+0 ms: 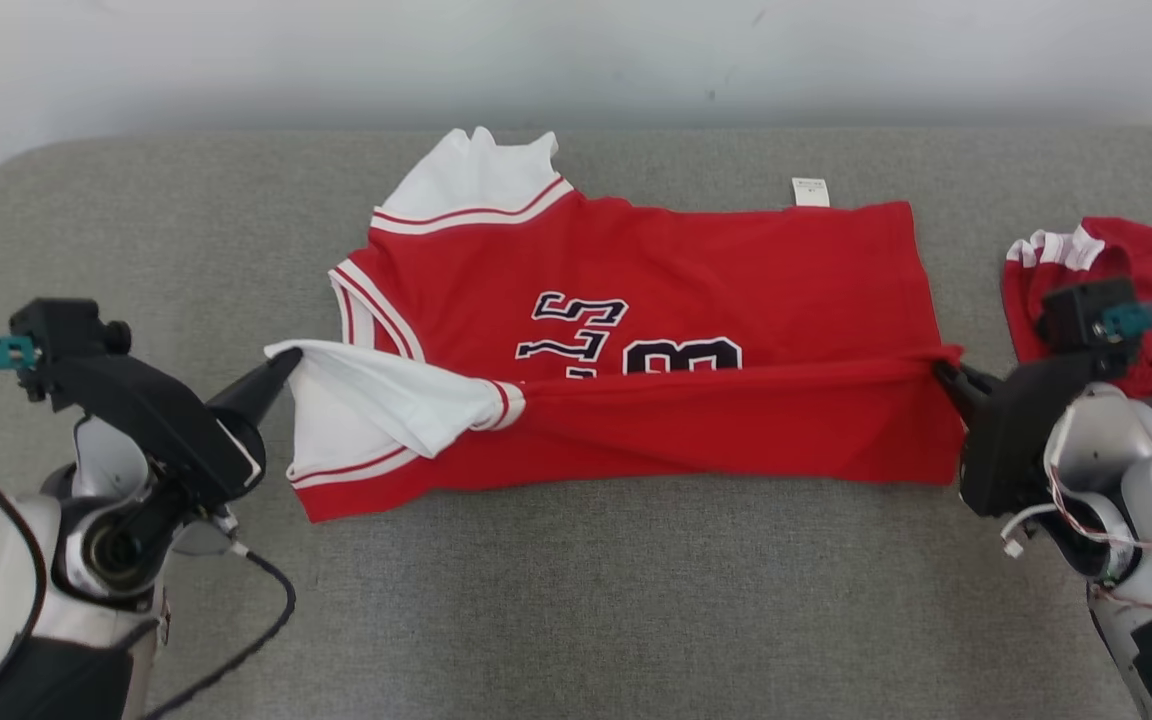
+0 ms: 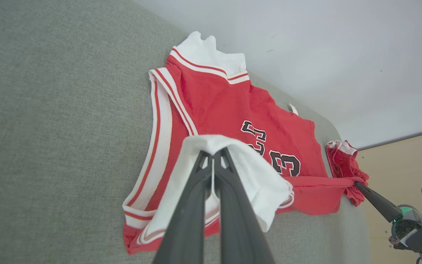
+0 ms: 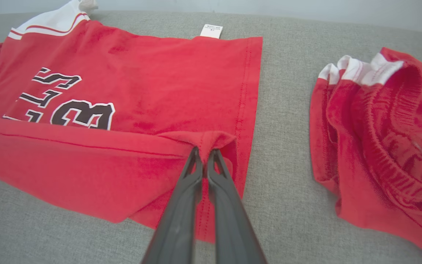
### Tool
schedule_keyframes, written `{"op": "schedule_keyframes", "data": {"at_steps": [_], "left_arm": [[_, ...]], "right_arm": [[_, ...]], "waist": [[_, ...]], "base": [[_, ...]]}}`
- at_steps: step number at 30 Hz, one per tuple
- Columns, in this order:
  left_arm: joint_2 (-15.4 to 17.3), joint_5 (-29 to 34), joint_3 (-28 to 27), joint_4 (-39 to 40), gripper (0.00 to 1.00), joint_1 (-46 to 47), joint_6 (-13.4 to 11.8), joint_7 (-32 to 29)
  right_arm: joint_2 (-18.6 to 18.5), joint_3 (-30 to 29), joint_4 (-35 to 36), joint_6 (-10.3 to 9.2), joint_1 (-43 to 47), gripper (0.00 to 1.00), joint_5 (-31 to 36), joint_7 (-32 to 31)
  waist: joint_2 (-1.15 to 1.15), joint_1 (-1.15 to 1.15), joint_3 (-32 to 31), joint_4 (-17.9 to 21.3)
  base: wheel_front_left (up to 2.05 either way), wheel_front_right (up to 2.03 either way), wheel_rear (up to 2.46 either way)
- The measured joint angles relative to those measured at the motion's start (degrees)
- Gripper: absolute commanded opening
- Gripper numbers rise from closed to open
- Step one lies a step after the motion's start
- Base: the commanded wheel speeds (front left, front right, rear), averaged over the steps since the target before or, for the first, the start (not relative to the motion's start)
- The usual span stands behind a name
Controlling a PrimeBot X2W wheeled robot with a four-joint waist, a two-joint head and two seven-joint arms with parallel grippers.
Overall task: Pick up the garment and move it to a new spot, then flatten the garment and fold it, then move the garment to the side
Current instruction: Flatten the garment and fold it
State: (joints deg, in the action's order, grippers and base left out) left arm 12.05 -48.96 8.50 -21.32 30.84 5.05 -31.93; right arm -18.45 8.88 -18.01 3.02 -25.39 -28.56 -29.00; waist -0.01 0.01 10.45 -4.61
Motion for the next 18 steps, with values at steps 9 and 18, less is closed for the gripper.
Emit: {"op": "schedule_keyframes", "data": {"at_steps": [9,18], "left_arm": [[-1.22,0.54,0.22,-9.81,0.00,7.91,-0.99,-0.63],[-1.37,1.67,0.43,-16.78,0.00,12.57,-0.43,2.12]], "right_arm": [[1.56,1.92,-6.95,0.02,-6.51,0.00,1.44,-1.55],[2.64,2.77,-11.79,0.10,-11.29,0.00,2.26,-0.16]], "waist": [[0.00,0.00,3.69,1.35],[0.00,0.00,6.39,2.36]], "base": [[0.00,0.00,0.00],[0.00,0.00,0.00]]}}
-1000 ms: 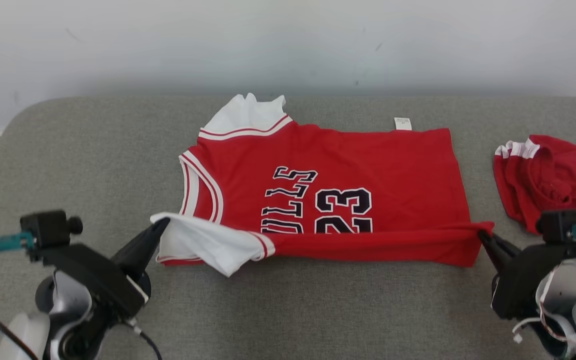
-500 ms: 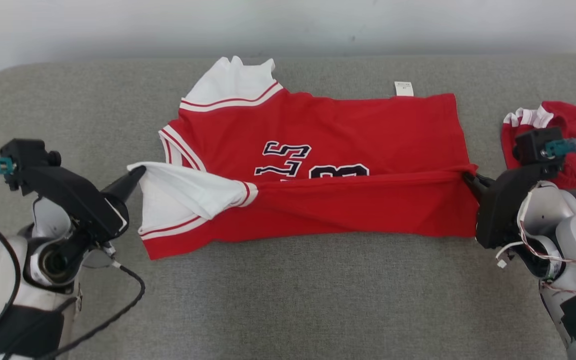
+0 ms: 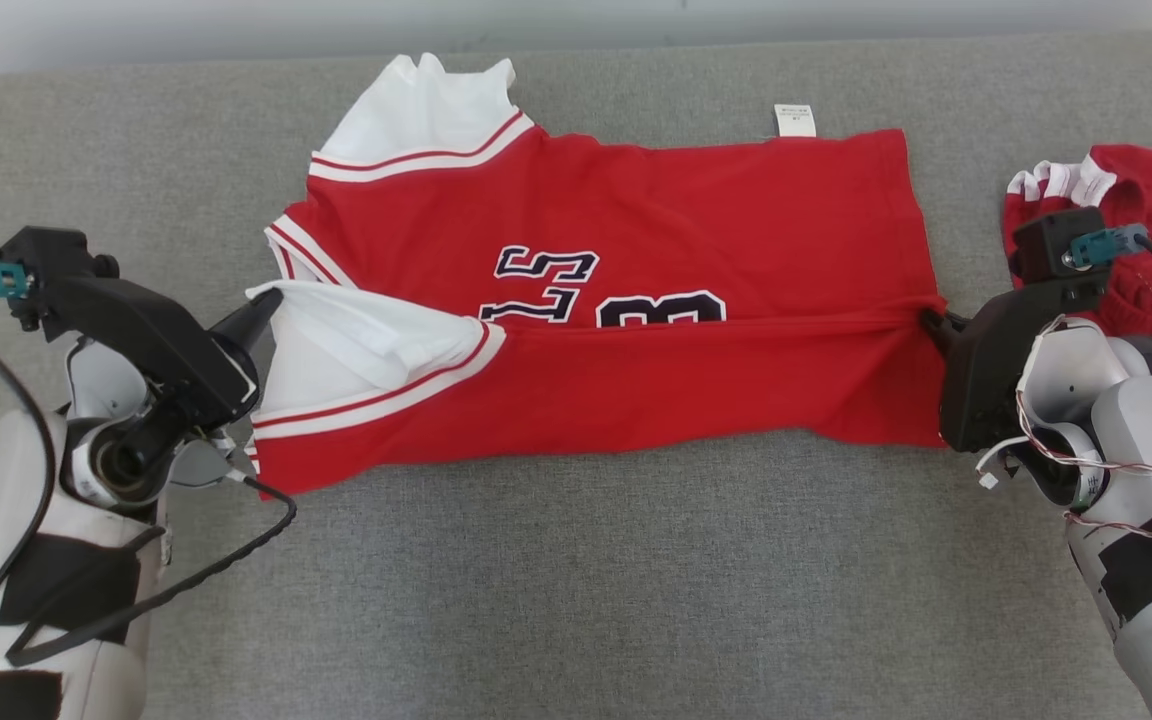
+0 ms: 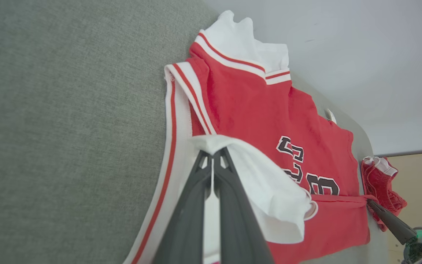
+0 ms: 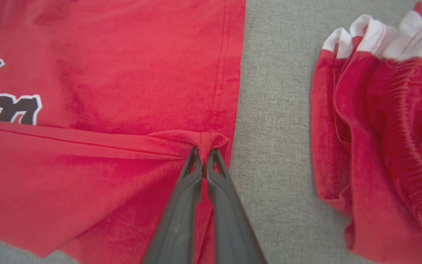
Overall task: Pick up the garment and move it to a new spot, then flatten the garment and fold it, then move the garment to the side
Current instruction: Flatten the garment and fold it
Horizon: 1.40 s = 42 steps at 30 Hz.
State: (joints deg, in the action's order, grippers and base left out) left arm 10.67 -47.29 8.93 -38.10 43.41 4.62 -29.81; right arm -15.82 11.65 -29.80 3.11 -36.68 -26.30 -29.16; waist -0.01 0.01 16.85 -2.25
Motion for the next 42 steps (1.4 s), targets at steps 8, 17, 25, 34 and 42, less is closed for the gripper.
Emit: {"op": "schedule_keyframes", "data": {"at_steps": [8,17,25,34,42], "left_arm": [[-0.12,3.25,1.49,-4.94,1.00,1.63,0.68,5.39],[0.33,7.04,2.49,-2.43,1.00,-3.87,1.74,18.85],[1.82,14.71,7.34,4.12,1.00,-14.98,1.94,29.04],[1.60,17.85,10.12,6.25,1.00,-19.98,1.42,33.85],[1.93,20.42,11.79,5.64,1.00,-21.65,0.45,35.71]], "right_arm": [[0.92,-0.34,-3.37,0.53,-2.42,1.00,0.27,4.82],[1.22,-2.59,-2.74,1.52,1.52,1.00,-0.47,15.49],[1.04,-2.63,1.25,1.14,11.26,1.00,0.98,22.27],[1.15,-1.59,4.04,-0.59,16.39,1.00,3.34,25.74],[1.35,-0.31,3.85,-2.18,19.06,1.00,5.32,26.72]], "waist": [[0.00,0.00,0.48,-0.05],[0.01,-0.01,-2.58,-0.69],[0.01,-0.01,-5.80,-1.57],[0.01,-0.02,-6.96,-1.68],[0.01,-0.02,-6.83,-0.98]], "base": [[0.00,0.00,0.00],[0.00,0.00,0.00],[0.00,0.00,0.00],[0.00,0.00,0.00],[0.00,0.00,0.00]]}}
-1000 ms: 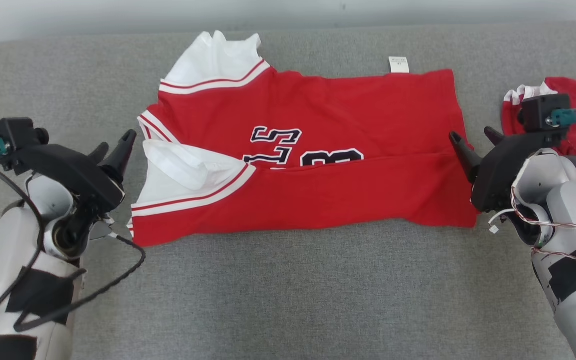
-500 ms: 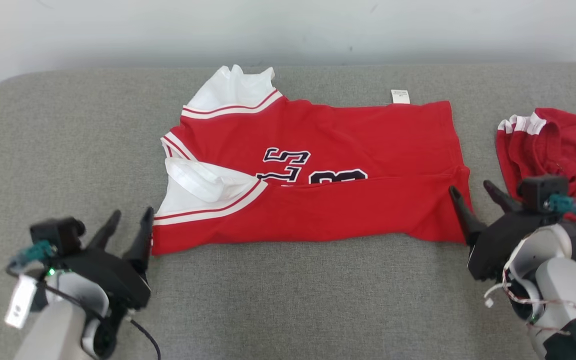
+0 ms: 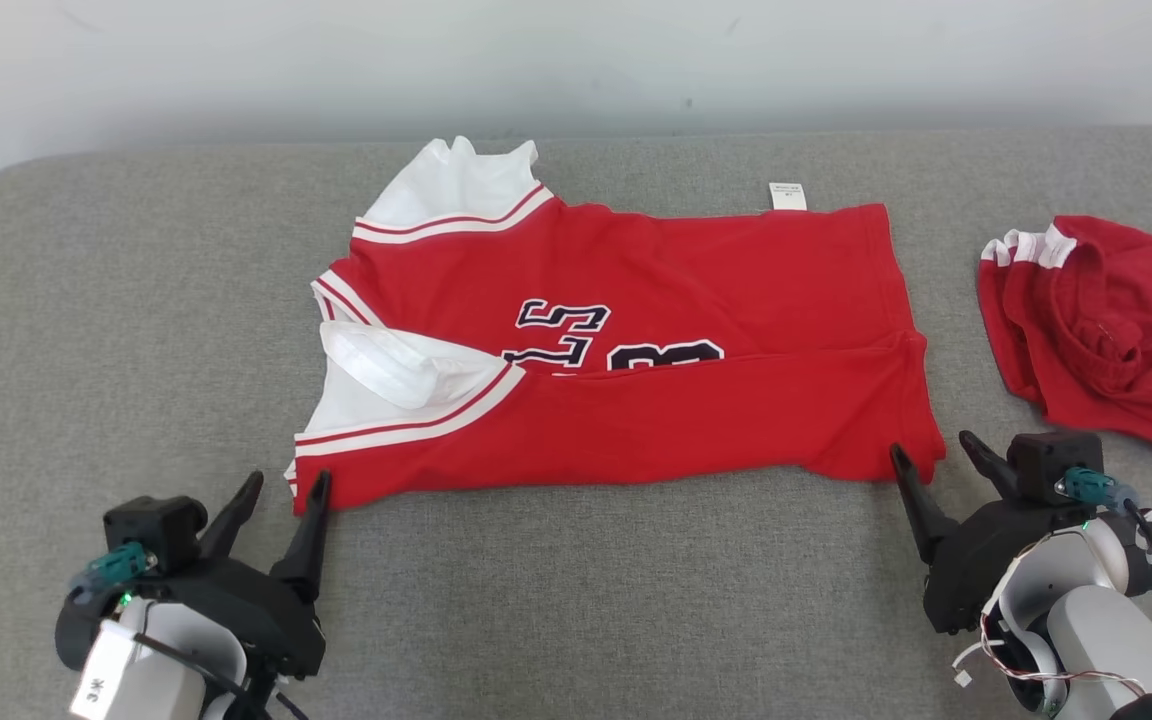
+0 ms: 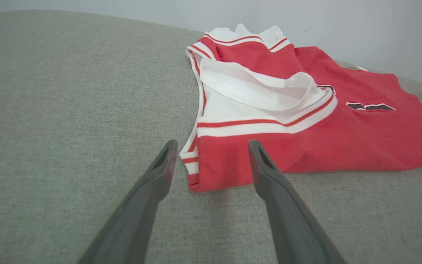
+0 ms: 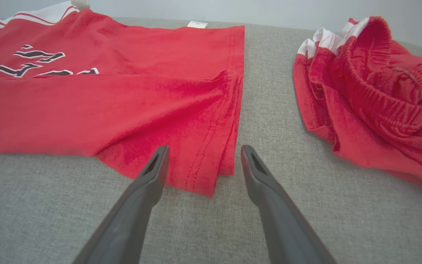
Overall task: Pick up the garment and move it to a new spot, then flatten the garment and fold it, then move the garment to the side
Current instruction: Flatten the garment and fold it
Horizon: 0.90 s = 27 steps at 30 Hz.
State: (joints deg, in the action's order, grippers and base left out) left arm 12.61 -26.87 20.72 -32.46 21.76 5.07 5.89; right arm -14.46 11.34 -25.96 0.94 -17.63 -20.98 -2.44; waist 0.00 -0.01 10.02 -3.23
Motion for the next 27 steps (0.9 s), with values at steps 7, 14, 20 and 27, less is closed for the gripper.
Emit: {"op": "schedule_keyframes", "data": {"at_steps": [7,14,20,27], "left_arm": [[-0.35,1.00,1.20,-2.48,1.00,-0.03,-0.01,0.19],[-0.75,1.45,1.75,-4.89,1.00,2.61,-0.02,0.19],[-2.07,0.58,1.87,-8.40,0.86,3.54,0.22,-0.65],[-2.50,0.00,1.89,-11.26,0.00,5.20,1.00,-1.34]], "right_arm": [[1.14,0.44,-2.09,-0.97,-0.63,1.00,0.02,-0.04],[1.67,0.89,-4.20,-1.96,-3.56,1.00,1.11,-0.05],[2.11,1.65,-6.98,-2.01,-4.68,0.83,1.45,-0.10],[2.88,1.93,-8.60,-1.96,-5.41,0.00,1.44,0.02]], "waist": [[0.00,0.01,0.99,0.49],[-0.01,0.01,2.06,0.46],[0.00,0.01,2.56,0.34],[0.00,0.01,2.86,0.48]], "base": [[0.00,0.00,0.00],[0.00,0.00,0.00],[0.00,0.00,0.00],[0.00,0.00,0.00]]}}
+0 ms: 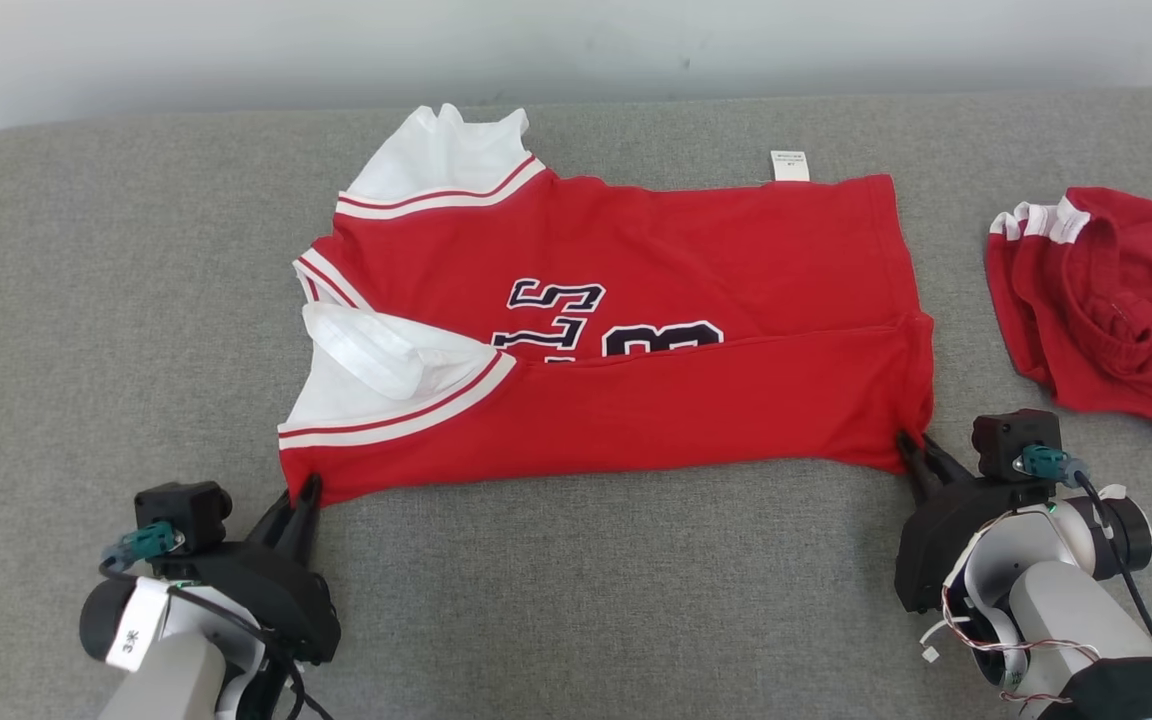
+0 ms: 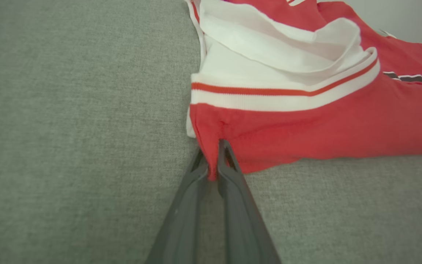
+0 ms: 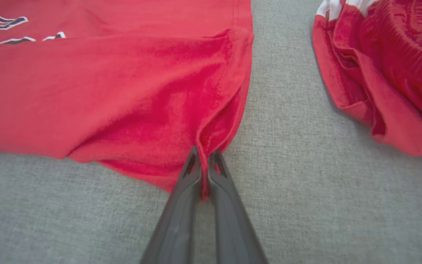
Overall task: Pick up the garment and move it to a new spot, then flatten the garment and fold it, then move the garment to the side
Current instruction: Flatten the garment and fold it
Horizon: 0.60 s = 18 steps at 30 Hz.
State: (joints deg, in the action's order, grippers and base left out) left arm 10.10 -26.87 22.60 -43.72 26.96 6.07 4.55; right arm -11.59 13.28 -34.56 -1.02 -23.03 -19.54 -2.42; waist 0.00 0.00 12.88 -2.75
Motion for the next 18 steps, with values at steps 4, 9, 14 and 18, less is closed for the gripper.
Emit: {"op": "schedule_keyframes", "data": {"at_steps": [4,9,14,18], "left_arm": [[-0.09,0.00,0.30,-0.64,0.00,0.41,0.04,0.19],[-0.48,0.00,0.71,-1.43,0.00,0.37,0.14,1.05],[-0.58,-0.57,1.47,-1.18,0.00,-1.82,0.64,2.04],[-0.54,-1.32,1.89,-0.05,0.00,-5.16,1.00,2.65]], "right_arm": [[0.07,-0.01,-0.86,0.11,-0.36,0.00,-0.02,0.69],[-0.09,-0.90,-1.87,0.88,0.30,0.00,-0.74,2.40],[-0.71,-2.20,-1.75,2.57,3.08,0.00,-2.65,4.36],[-1.53,-2.67,-0.49,3.58,6.77,0.00,-3.63,5.57]], "waist": [[0.00,0.00,-0.15,0.17],[0.00,0.00,-1.43,0.15],[0.00,0.00,-3.71,-0.09],[0.00,0.00,-6.04,-0.33]], "base": [[0.00,0.00,0.00],[0.00,0.00,0.00],[0.00,0.00,0.00],[0.00,0.00,0.00]]}}
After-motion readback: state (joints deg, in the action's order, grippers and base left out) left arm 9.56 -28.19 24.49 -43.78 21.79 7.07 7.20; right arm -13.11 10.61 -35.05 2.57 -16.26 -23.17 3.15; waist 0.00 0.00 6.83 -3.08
